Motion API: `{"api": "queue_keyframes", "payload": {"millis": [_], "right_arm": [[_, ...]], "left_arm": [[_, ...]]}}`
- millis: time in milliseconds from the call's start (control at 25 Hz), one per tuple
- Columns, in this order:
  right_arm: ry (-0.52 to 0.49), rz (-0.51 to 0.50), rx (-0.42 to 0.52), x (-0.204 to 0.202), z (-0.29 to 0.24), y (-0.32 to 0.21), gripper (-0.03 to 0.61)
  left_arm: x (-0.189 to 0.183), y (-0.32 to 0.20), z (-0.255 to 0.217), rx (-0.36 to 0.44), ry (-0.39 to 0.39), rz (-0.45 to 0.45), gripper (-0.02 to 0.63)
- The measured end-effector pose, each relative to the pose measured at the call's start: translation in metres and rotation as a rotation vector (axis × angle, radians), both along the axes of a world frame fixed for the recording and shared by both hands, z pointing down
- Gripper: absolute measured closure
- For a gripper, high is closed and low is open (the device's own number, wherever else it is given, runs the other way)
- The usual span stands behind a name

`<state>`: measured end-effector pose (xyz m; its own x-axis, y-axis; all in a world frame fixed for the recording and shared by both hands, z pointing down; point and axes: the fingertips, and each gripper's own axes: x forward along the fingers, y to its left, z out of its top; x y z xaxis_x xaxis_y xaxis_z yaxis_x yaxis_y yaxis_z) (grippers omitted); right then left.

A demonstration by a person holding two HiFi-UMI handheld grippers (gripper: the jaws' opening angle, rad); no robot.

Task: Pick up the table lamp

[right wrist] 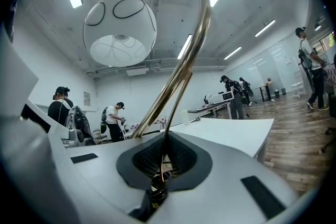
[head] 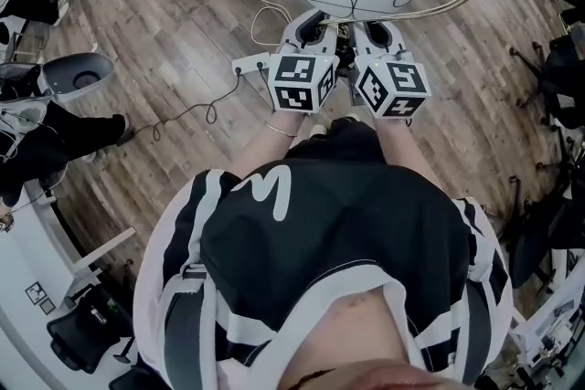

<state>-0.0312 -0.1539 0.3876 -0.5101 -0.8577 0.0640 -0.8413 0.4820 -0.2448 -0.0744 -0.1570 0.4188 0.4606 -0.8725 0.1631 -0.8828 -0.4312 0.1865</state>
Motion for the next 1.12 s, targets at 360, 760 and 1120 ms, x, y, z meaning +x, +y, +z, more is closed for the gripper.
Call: {"api": "queue_keyframes", "payload": {"millis": [360,760,1120], "right_arm": [[-0.016,0.003,0.001,0.016,-0.007,0.005,0.563],[-0.013,-0.019,0.003,0.050,-0.014,0.044,0.563],[-0.001,-0.045,-0.021,0.092,0.000,0.116,0.563]], "left_arm": [[0.016,0.004,-0.008,0.012,-0.016,0.006,0.578],[0.049,0.045,-0.015,0.022,-0.015,-0.026,0.578],[0.092,0.118,0.000,-0.002,-0.008,-0.050,0.580]]}}
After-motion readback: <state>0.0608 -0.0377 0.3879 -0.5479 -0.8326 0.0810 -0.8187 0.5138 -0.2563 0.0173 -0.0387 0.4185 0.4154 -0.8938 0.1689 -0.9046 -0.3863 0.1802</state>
